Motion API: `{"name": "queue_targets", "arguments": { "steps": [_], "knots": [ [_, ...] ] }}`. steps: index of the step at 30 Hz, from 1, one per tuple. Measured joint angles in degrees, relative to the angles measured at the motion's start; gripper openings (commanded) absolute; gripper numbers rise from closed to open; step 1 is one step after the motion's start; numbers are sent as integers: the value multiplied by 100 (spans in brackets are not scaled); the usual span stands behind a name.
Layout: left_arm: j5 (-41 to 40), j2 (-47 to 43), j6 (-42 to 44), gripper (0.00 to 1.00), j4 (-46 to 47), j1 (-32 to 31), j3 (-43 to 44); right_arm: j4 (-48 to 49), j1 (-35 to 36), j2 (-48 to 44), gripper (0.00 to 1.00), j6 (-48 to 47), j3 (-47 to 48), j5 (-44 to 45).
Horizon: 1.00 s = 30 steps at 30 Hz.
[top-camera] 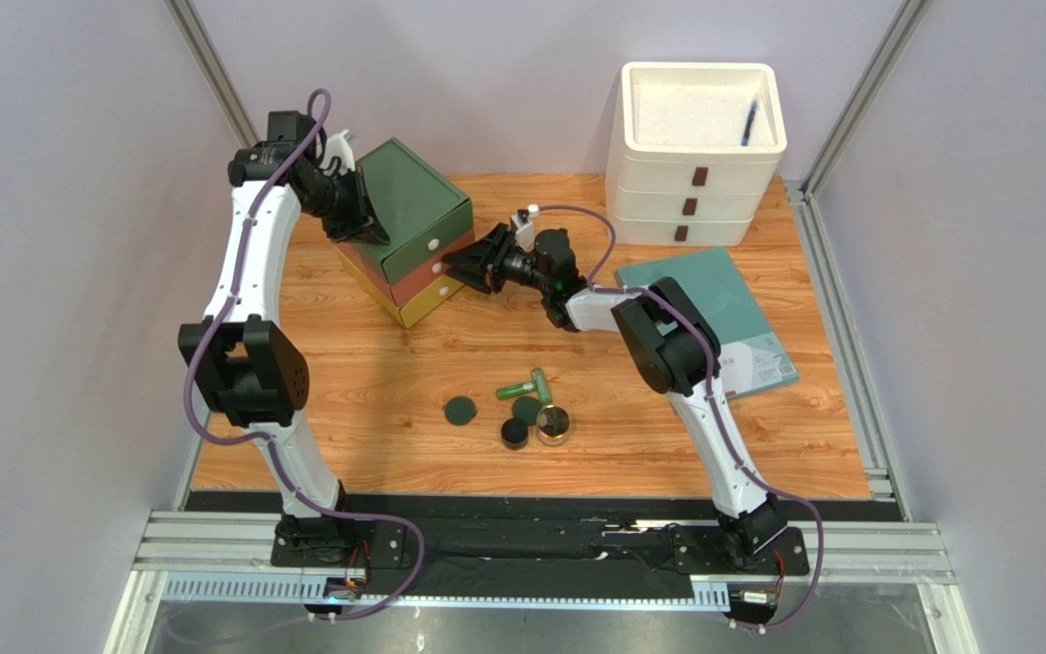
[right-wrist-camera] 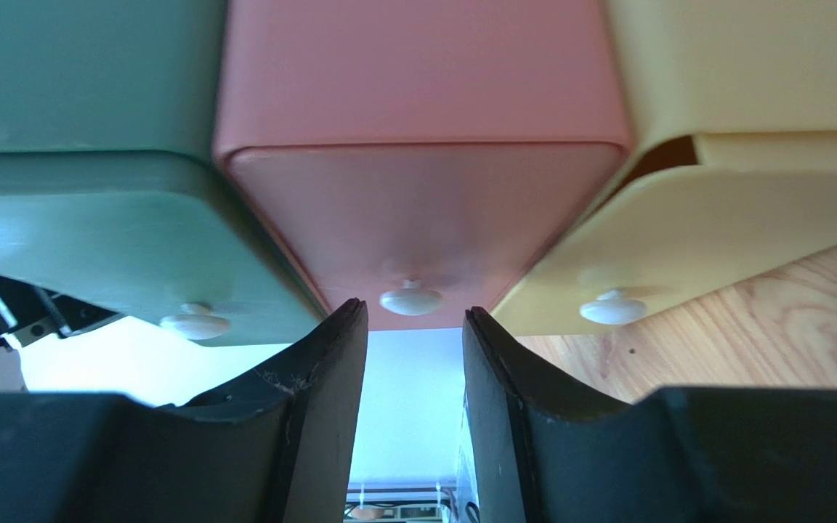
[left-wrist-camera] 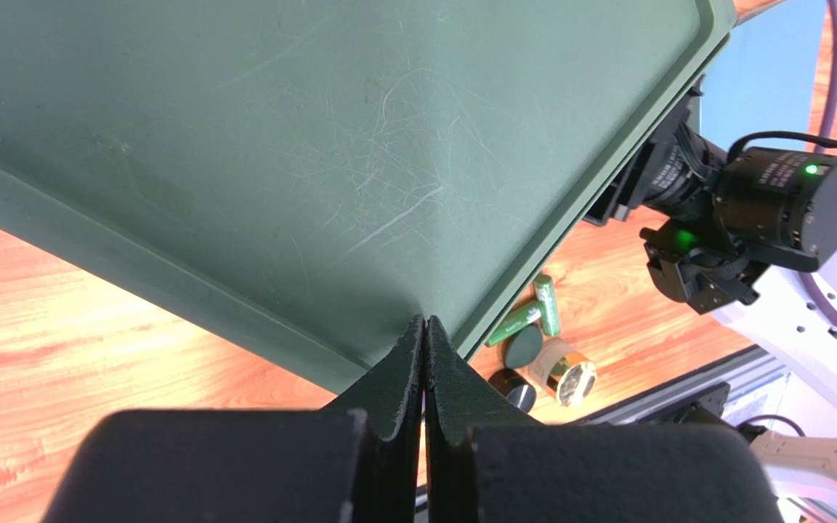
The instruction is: Organize the makeup
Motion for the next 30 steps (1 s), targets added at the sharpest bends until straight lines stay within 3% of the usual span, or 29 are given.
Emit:
{"name": "queue_targets", "arguments": {
  "steps": [17, 30],
  "knots": [
    [127, -50, -37, 0, 190, 31, -118, -72, 63, 334, 41, 4, 557, -37],
    [90, -50, -37, 0, 216, 33, -118, -72, 175, 492, 32, 9, 734, -98]
  ]
}}
